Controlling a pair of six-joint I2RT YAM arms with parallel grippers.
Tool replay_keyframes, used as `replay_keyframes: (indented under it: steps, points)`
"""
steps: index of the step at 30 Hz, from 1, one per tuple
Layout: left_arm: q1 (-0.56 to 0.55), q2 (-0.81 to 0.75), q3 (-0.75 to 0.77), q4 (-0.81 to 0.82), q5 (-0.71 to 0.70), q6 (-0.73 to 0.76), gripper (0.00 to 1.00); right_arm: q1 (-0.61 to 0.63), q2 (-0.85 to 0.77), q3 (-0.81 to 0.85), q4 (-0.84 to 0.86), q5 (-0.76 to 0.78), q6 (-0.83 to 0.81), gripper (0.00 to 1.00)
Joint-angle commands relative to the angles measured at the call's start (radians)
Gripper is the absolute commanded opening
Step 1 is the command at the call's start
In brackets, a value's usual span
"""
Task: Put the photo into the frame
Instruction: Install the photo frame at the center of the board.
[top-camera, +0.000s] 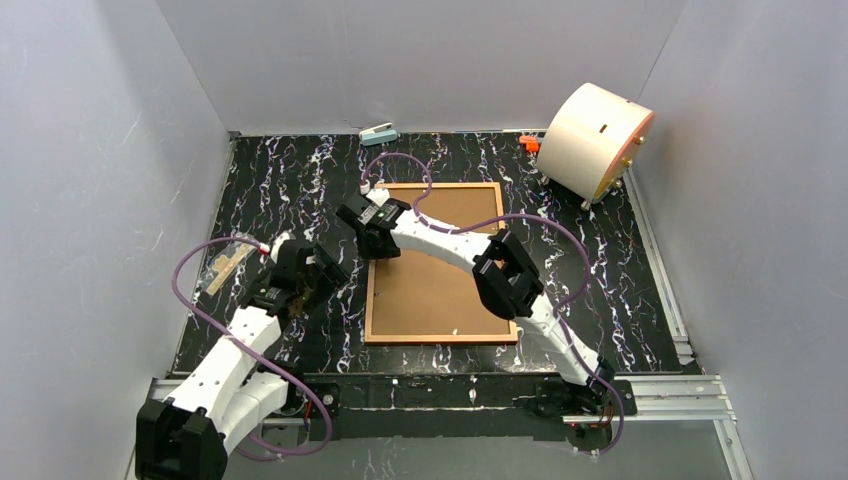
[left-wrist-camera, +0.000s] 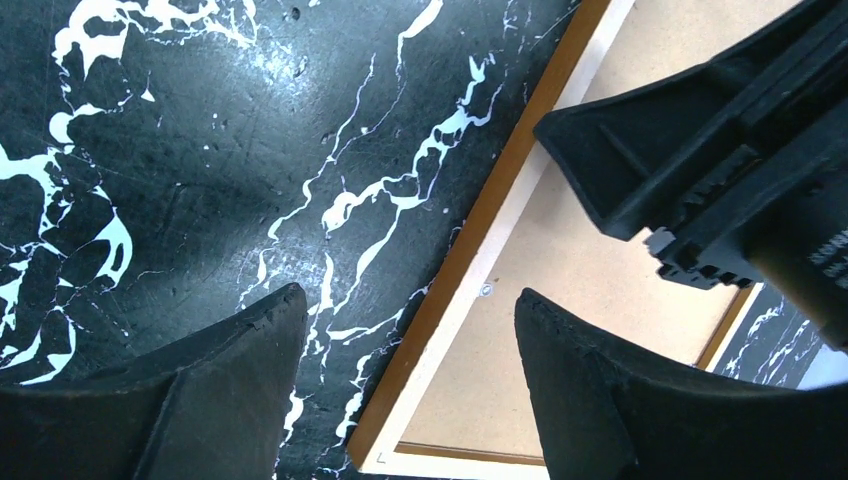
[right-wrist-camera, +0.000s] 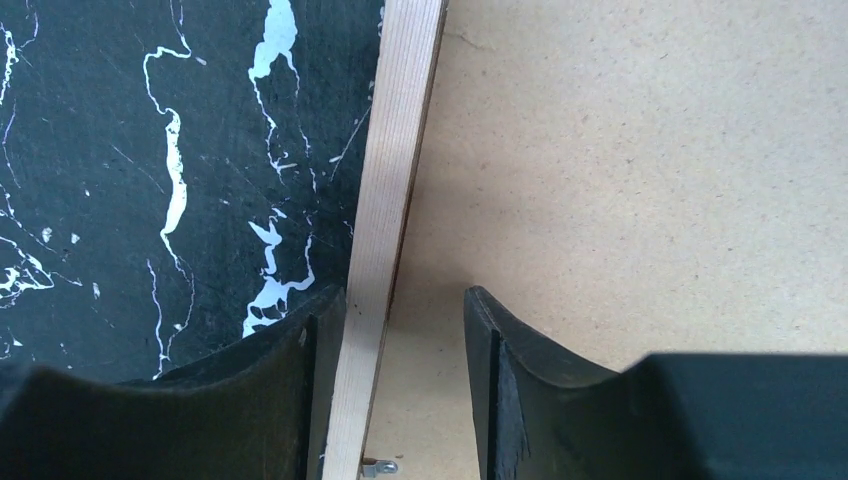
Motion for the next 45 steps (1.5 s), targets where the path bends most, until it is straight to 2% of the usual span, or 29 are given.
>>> replay_keyframes:
  steps: [1, 16, 29, 34, 45]
  points:
    - [0.002, -0.007, -0.032, -0.023, -0.007, -0.016, 0.74, 0.005, 0.003, 0.043, -0.03, 0.064, -0.018, 0.54]
    - [0.001, 0.018, -0.071, 0.022, 0.055, -0.001, 0.76, 0.037, 0.083, 0.104, -0.063, 0.085, -0.101, 0.53]
    - [0.001, 0.08, -0.143, 0.228, 0.327, 0.041, 0.76, 0.037, 0.017, 0.089, -0.067, 0.056, -0.077, 0.53]
    - [0.001, 0.072, -0.153, 0.214, 0.299, 0.028, 0.76, 0.038, 0.015, 0.083, -0.07, 0.045, -0.068, 0.53]
    - [0.001, 0.02, -0.116, 0.123, 0.173, 0.023, 0.74, 0.038, -0.162, -0.042, 0.083, 0.092, -0.095, 0.53]
